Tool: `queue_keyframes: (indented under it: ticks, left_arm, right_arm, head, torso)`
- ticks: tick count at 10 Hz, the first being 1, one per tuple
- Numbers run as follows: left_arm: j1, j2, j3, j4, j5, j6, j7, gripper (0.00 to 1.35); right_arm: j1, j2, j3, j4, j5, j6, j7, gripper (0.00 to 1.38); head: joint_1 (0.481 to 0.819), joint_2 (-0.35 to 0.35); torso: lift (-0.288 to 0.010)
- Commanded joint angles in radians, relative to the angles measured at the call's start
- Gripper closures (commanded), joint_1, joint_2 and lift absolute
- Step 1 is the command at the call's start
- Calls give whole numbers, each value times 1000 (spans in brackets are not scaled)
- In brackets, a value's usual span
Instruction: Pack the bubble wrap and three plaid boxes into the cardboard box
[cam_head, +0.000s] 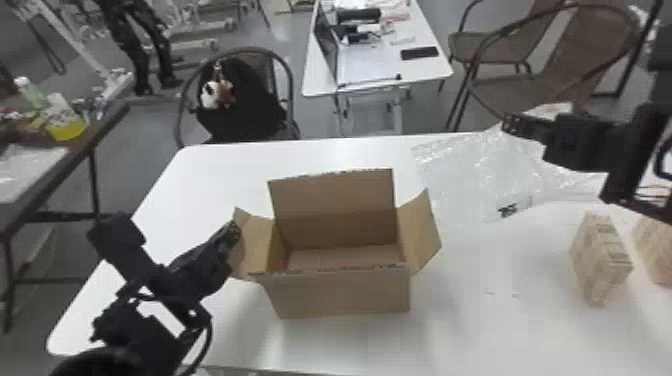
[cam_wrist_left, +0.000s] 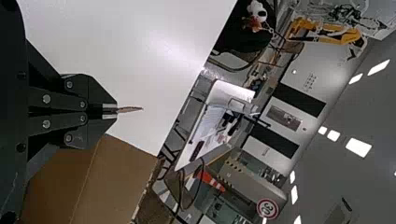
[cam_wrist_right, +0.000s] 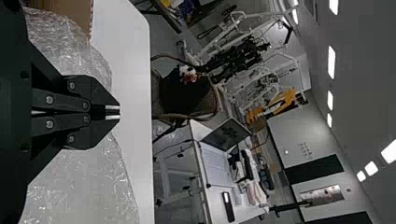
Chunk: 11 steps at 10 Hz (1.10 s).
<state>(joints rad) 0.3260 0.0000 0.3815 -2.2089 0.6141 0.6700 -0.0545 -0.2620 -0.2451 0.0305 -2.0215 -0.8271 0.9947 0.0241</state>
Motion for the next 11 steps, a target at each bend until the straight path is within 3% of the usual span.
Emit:
queue_keyframes:
  ticks: [1,2,5,8,10,11]
  left_arm:
    - [-2,-3,-15,2,-4,-3,10,1220]
    - [-5,-3,-30,3,0,-3,27,1220]
    - [-15,-3,-99,8,38,-24,107,1220]
    - [-19,-3,-156,28,93,-70,170,1220]
    - [-16,-3,-159,29,96,-75,171,1220]
    - [-12,-3,-158,29,96,-79,171,1220]
  right_arm:
    - [-52,1,19,-3,-87,2,-6,1291]
    - [-79,4,39,-5,-179,5,-43,1291]
    - [-186,35,103,-14,-319,24,-107,1291]
    - [-280,47,114,-6,-383,18,-133,1291]
    - [-267,81,155,64,-455,-1,-133,1291]
    - [-240,90,198,121,-555,-28,-155,1291]
  head:
    - [648,228]
    - [640,233]
    - [595,287]
    - [557,292]
    - [534,293]
    - [538,307]
  torso:
    - [-148]
    - [-148]
    - [-148]
    - [-148]
    - [-148]
    - [-148]
